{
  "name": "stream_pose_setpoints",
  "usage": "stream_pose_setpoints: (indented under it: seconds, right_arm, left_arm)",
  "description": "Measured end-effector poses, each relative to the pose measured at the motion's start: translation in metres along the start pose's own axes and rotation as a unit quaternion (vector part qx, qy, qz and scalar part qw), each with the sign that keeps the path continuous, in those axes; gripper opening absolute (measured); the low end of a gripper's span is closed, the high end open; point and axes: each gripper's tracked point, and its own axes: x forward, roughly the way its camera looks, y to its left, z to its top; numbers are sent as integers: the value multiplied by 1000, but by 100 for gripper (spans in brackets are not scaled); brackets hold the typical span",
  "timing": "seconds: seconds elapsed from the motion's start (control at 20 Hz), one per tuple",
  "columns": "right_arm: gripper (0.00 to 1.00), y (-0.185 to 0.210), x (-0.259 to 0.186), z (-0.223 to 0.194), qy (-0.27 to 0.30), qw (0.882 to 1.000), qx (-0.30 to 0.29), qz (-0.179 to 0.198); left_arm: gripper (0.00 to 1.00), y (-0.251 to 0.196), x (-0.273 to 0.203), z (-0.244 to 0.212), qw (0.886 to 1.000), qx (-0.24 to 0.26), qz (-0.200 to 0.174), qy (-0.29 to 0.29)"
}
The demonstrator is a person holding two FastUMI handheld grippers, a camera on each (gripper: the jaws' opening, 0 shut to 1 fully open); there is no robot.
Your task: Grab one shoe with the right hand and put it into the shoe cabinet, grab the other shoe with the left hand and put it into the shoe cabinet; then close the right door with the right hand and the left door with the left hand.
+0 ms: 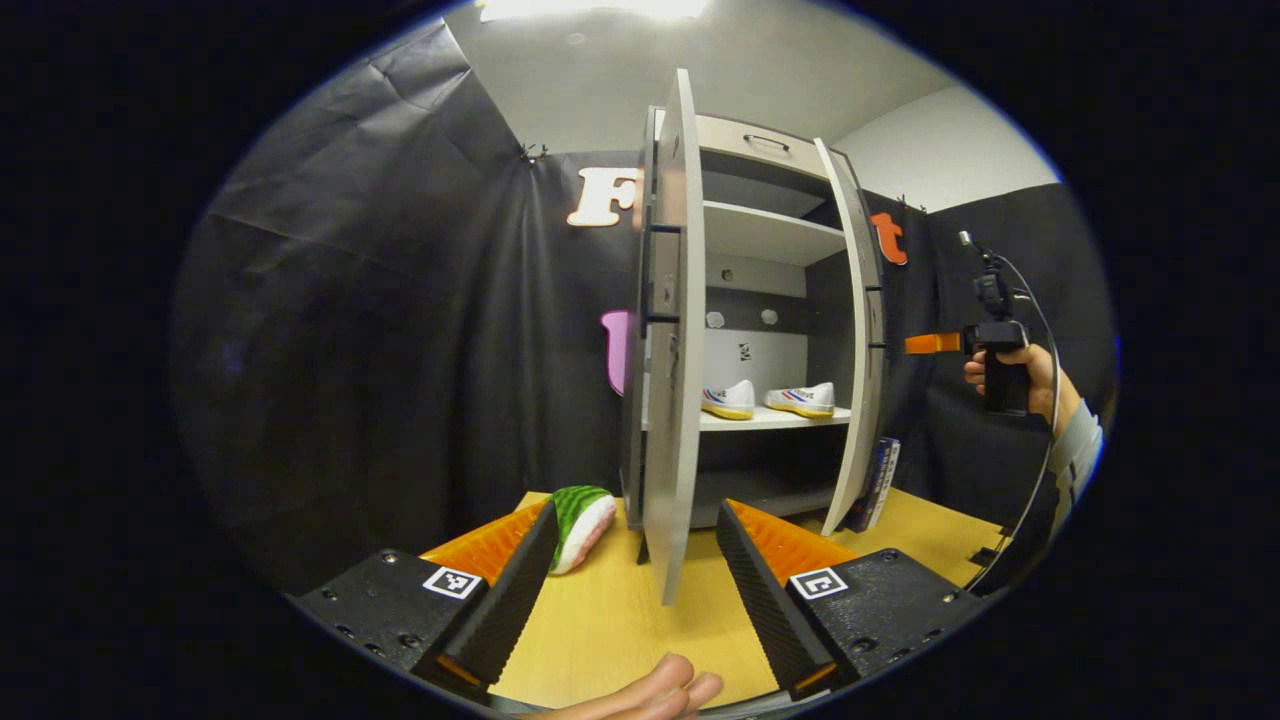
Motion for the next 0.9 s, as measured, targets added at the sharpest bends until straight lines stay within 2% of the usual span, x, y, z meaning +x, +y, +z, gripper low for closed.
stream_pose_setpoints:
  seconds: [0.15, 0.2, 0.3, 0.35, 0.45, 0.5, 0.75, 0.85, 0.9]
  right_arm:
    - [92, 5, -15, -7, 9, 1000, 13, 13]
    - [94, 5, -21, -7, 8, 1000, 10, 15]
    - [92, 6, -32, -5, 4, 1000, 1, 19]
    - [92, 7, -39, -5, 3, 1000, -2, 22]
    - [94, 12, -51, -3, -8, 999, -11, 35]
    - [94, 14, -57, 0, -14, 999, -16, 40]
    - [94, 15, -81, 0, -25, 998, -12, 48]
    - [94, 16, -92, 5, -32, 998, -4, 49]
    - [96, 17, -98, 3, -33, 998, -3, 45]
  left_arm:
    - [96, 19, 7, 16, 999, 22, 30, -23]
    - [93, 25, 10, 22, 998, 28, 38, -29]
    - [96, 35, 18, 37, 997, 25, 53, -45]
    - [94, 43, 23, 46, 997, 22, 61, -51]
    - [96, 60, 36, 61, 995, 18, 77, -56]
    - [93, 67, 43, 68, 995, 14, 80, -53]
    - [96, 104, 74, 102, 997, -18, 75, -30]
    - [92, 109, 90, 121, 998, -13, 62, -25]
    - [94, 109, 99, 132, 998, -12, 58, -25]
